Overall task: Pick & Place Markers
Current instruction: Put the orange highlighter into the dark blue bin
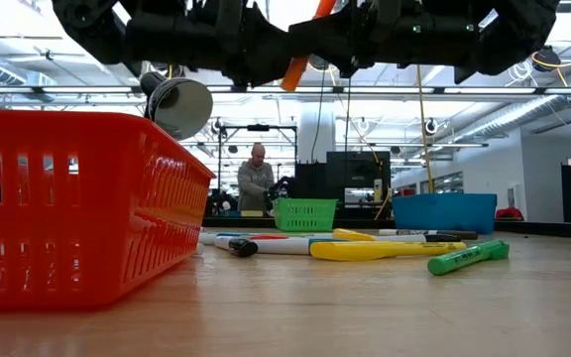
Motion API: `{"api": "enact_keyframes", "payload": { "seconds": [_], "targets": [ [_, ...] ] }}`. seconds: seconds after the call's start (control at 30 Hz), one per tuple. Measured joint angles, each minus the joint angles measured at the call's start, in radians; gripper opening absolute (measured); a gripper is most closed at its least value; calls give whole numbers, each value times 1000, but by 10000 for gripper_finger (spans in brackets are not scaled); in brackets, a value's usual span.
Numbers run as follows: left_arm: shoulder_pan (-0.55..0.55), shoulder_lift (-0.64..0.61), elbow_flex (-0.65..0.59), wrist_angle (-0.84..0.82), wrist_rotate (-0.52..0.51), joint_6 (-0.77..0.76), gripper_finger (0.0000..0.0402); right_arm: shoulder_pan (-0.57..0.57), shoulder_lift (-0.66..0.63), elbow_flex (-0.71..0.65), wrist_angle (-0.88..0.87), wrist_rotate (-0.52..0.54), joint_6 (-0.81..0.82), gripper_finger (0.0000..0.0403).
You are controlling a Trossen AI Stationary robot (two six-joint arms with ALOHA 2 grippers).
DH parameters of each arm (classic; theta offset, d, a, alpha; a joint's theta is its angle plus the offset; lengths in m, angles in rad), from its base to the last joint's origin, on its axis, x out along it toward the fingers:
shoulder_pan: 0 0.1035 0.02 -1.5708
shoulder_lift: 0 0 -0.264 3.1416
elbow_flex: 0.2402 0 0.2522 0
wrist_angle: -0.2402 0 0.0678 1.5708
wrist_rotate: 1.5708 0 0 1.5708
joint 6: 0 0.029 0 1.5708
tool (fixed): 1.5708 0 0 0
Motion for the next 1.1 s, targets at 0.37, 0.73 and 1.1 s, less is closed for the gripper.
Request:
{"api": "enact_keyframes", "payload": {
  "seconds": [0.37, 0.73, 1.1],
  "targets": [
    [-5, -177, 0, -316, -209, 3, 326, -54, -198, -1, -433, 373, -91, 44],
    [9, -203, -1, -463, -390, 4, 293, -300, -385, -270, -302, 503, -2, 44],
    [19, -217, -1, -569, -702, -24, 267, -597, -461, -537, -116, 554, 118, 44]
  ]
}}
